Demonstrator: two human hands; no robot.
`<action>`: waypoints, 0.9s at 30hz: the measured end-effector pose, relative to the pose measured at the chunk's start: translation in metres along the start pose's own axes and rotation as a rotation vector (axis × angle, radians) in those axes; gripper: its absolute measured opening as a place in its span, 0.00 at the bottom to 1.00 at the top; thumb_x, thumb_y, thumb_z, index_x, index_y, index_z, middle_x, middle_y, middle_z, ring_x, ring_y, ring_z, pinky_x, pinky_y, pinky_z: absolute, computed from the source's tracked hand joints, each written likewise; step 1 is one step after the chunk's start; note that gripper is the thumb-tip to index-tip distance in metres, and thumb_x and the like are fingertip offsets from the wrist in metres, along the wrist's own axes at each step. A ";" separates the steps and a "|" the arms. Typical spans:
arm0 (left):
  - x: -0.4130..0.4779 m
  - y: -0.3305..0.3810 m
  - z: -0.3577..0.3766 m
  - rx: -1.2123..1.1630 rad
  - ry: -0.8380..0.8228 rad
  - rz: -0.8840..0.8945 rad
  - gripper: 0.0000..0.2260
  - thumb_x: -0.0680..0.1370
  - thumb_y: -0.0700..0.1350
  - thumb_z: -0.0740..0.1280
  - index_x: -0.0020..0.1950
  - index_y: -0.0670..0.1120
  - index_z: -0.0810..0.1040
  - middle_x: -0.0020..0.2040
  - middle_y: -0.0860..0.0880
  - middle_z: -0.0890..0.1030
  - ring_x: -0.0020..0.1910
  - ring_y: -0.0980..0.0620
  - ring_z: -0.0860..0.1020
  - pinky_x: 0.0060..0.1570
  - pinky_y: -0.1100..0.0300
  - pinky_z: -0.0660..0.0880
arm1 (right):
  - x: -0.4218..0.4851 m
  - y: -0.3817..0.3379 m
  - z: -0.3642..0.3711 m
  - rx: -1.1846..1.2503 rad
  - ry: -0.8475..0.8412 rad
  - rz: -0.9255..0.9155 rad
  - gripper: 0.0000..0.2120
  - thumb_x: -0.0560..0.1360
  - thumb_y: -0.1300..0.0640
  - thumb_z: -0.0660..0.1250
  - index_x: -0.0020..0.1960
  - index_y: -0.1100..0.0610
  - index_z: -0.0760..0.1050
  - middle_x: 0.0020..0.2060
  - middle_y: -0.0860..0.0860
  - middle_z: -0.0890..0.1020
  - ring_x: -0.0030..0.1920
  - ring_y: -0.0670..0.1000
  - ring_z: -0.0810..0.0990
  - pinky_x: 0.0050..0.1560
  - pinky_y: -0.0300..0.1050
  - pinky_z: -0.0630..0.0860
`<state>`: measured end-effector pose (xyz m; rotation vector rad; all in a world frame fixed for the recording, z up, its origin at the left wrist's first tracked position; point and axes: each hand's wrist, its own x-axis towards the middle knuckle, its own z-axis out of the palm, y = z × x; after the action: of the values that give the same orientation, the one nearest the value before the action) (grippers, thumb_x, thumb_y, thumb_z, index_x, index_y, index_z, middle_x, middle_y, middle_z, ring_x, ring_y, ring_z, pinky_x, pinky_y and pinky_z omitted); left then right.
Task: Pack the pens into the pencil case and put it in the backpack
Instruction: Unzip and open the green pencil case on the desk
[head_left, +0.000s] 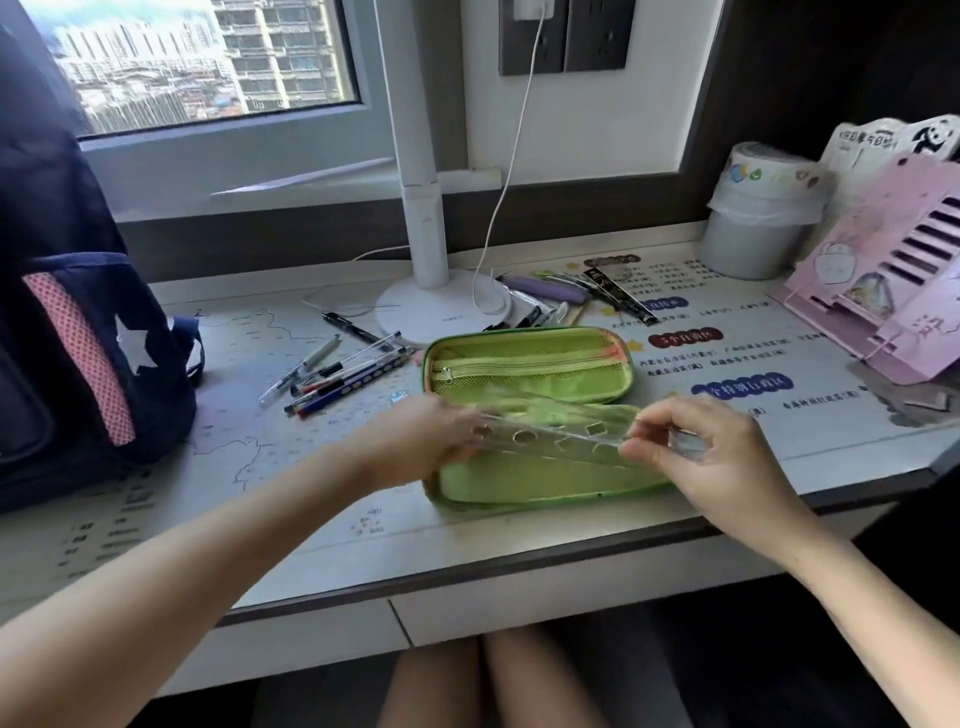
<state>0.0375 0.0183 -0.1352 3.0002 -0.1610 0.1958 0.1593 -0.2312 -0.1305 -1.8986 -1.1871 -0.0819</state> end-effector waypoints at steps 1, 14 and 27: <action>0.002 0.000 -0.002 -0.164 0.007 -0.154 0.13 0.77 0.38 0.62 0.61 0.41 0.75 0.49 0.48 0.79 0.48 0.46 0.80 0.51 0.52 0.78 | 0.002 -0.001 0.000 0.017 -0.017 -0.004 0.06 0.65 0.47 0.70 0.39 0.48 0.78 0.41 0.43 0.81 0.41 0.44 0.76 0.45 0.34 0.69; 0.022 -0.023 0.000 -1.037 0.091 -0.689 0.05 0.75 0.50 0.66 0.42 0.49 0.79 0.38 0.50 0.81 0.35 0.52 0.77 0.26 0.63 0.61 | 0.051 0.001 0.021 -0.217 -0.593 0.074 0.07 0.76 0.51 0.64 0.41 0.48 0.78 0.38 0.44 0.82 0.41 0.48 0.78 0.47 0.43 0.73; 0.020 -0.025 0.001 -1.093 0.096 -0.626 0.09 0.76 0.49 0.66 0.36 0.51 0.79 0.33 0.52 0.81 0.32 0.53 0.77 0.29 0.59 0.58 | 0.036 0.017 0.050 -0.567 -0.230 -0.403 0.02 0.67 0.54 0.74 0.38 0.52 0.83 0.32 0.47 0.79 0.34 0.51 0.74 0.35 0.44 0.72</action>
<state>0.0607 0.0411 -0.1367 1.8257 0.5079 0.1179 0.1728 -0.1742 -0.1556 -2.1521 -1.8410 -0.4725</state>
